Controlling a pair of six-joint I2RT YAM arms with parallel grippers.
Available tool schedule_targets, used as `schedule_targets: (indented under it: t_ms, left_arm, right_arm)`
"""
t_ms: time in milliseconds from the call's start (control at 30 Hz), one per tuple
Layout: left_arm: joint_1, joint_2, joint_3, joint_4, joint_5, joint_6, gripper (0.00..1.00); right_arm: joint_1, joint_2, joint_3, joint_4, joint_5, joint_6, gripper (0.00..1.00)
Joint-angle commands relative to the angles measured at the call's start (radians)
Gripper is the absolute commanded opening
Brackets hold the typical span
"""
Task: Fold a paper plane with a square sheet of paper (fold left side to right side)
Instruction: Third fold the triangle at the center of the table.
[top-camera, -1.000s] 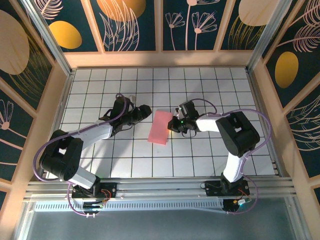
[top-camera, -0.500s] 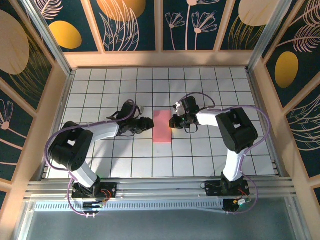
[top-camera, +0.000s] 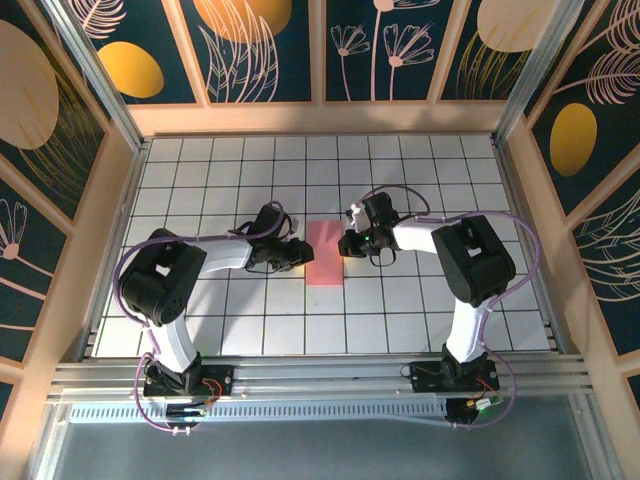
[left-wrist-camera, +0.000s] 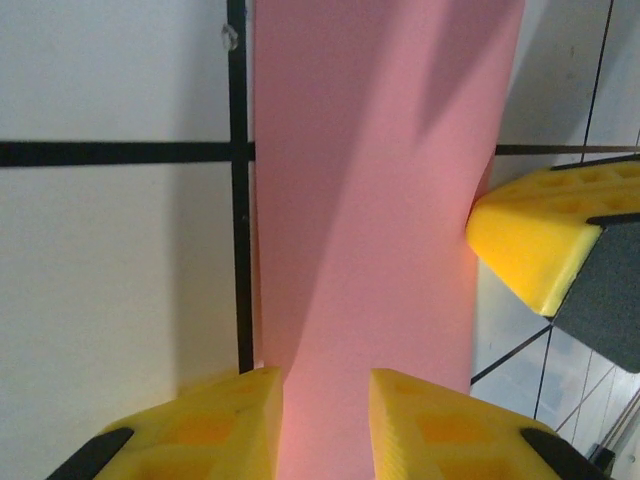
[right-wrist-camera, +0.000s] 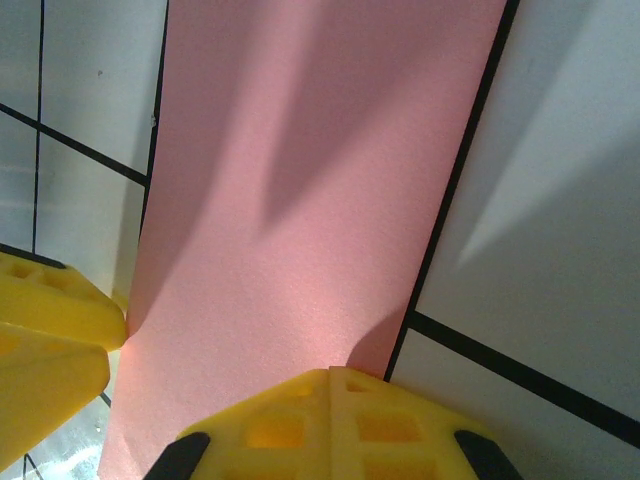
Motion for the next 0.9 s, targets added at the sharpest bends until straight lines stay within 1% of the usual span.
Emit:
schedule_targets:
  t_ms: [0,33,267,433,733,867]
  left_arm:
    - [-0.005,0.022,0.028,-0.037,-0.008,0.018,0.31]
    - [-0.005,0.021,0.030,-0.044,-0.015,0.019,0.33]
    - [-0.005,0.004,0.044,-0.104,-0.081,0.038,0.34]
    - [-0.009,0.022,0.045,-0.098,-0.062,0.039,0.33]
    - [-0.023,0.051,0.034,0.002,0.030,0.000,0.30]
    - [-0.026,0.043,0.035,0.010,0.036,-0.005,0.29]
  right_arm:
    - [-0.001,0.029,-0.016,-0.070,0.055,-0.026,0.00]
    - [-0.001,0.027,-0.017,-0.070,0.056,-0.026,0.00]
    - [-0.001,0.028,-0.023,-0.072,0.068,-0.028,0.00]
    - [-0.001,0.028,-0.024,-0.072,0.073,-0.029,0.00]
    - [-0.001,0.027,-0.025,-0.073,0.078,-0.029,0.00]
    - [-0.001,0.025,-0.031,-0.070,0.076,-0.026,0.00]
